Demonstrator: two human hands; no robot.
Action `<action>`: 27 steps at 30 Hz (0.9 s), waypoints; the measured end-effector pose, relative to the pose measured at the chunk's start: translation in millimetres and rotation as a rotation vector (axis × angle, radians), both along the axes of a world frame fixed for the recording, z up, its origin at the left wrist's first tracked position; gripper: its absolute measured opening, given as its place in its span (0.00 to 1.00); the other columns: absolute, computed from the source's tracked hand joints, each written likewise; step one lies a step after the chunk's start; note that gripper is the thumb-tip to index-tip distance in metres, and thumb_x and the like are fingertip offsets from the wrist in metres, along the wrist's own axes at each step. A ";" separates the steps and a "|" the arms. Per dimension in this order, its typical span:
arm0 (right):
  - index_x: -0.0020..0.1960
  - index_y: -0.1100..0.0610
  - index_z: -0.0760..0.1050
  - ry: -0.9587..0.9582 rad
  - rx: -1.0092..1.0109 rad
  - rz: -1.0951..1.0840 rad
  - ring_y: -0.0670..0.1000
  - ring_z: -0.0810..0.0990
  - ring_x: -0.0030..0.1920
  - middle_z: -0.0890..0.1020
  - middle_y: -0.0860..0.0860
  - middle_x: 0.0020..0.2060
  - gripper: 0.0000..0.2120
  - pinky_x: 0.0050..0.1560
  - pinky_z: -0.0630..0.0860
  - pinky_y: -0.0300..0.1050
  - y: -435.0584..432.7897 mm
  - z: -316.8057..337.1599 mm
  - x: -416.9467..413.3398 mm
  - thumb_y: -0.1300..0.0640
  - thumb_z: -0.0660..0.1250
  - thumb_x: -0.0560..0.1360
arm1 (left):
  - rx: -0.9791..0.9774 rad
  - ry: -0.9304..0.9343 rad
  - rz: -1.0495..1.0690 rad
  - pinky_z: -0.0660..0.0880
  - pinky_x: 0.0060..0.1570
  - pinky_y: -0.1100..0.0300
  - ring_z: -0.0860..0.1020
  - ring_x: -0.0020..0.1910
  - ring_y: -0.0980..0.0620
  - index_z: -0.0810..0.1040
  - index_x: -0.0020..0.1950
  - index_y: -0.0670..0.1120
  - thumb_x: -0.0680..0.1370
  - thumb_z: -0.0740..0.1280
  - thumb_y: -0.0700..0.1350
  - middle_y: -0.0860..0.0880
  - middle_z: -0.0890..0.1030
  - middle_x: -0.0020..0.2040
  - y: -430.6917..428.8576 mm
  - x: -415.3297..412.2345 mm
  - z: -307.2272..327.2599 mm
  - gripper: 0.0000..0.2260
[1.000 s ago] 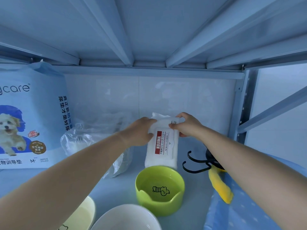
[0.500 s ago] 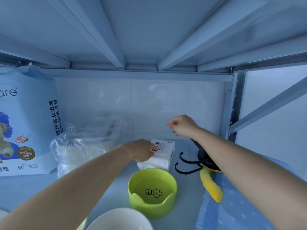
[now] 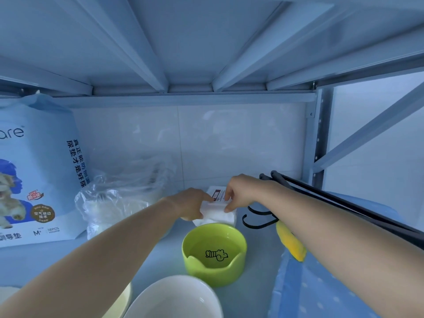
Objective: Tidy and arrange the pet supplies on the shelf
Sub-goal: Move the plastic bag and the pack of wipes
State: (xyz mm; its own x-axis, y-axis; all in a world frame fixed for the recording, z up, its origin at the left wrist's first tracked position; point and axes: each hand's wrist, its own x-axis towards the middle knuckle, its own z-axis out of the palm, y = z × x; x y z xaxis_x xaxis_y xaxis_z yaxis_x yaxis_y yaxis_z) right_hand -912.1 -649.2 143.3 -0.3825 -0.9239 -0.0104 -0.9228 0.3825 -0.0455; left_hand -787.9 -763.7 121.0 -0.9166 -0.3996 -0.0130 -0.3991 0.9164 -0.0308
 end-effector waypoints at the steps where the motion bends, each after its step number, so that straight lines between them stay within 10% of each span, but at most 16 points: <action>1: 0.60 0.56 0.77 0.044 0.034 0.003 0.52 0.78 0.52 0.81 0.52 0.54 0.24 0.53 0.76 0.46 -1.7 -0.5 4.2 0.44 0.72 0.69 | -0.005 0.011 -0.005 0.67 0.63 0.58 0.69 0.66 0.49 0.64 0.73 0.53 0.76 0.67 0.44 0.48 0.69 0.69 -0.3 0.2 0.1 0.26; 16: 0.63 0.59 0.74 0.328 0.151 -0.046 0.55 0.77 0.56 0.78 0.54 0.58 0.22 0.54 0.73 0.45 -19.8 -3.1 28.2 0.55 0.72 0.71 | -0.057 0.123 -0.033 0.66 0.61 0.58 0.70 0.65 0.47 0.70 0.68 0.48 0.73 0.70 0.50 0.47 0.73 0.66 -5.6 -6.2 -13.1 0.25; 27: 0.59 0.55 0.77 0.343 -0.141 -0.076 0.55 0.79 0.54 0.79 0.53 0.55 0.14 0.48 0.74 0.43 2.0 -17.5 24.2 0.60 0.63 0.75 | -0.148 0.126 -0.006 0.71 0.60 0.56 0.72 0.63 0.48 0.71 0.67 0.51 0.75 0.69 0.48 0.48 0.74 0.64 4.3 -2.7 -7.8 0.21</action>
State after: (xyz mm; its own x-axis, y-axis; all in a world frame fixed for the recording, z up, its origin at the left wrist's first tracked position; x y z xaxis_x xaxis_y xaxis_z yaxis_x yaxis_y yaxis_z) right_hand -887.9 -647.2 125.8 -0.4091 -0.8760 0.2555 -0.8627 0.4625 0.2044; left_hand -790.6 -759.4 113.2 -0.9097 -0.3830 0.1604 -0.4028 0.9079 -0.1161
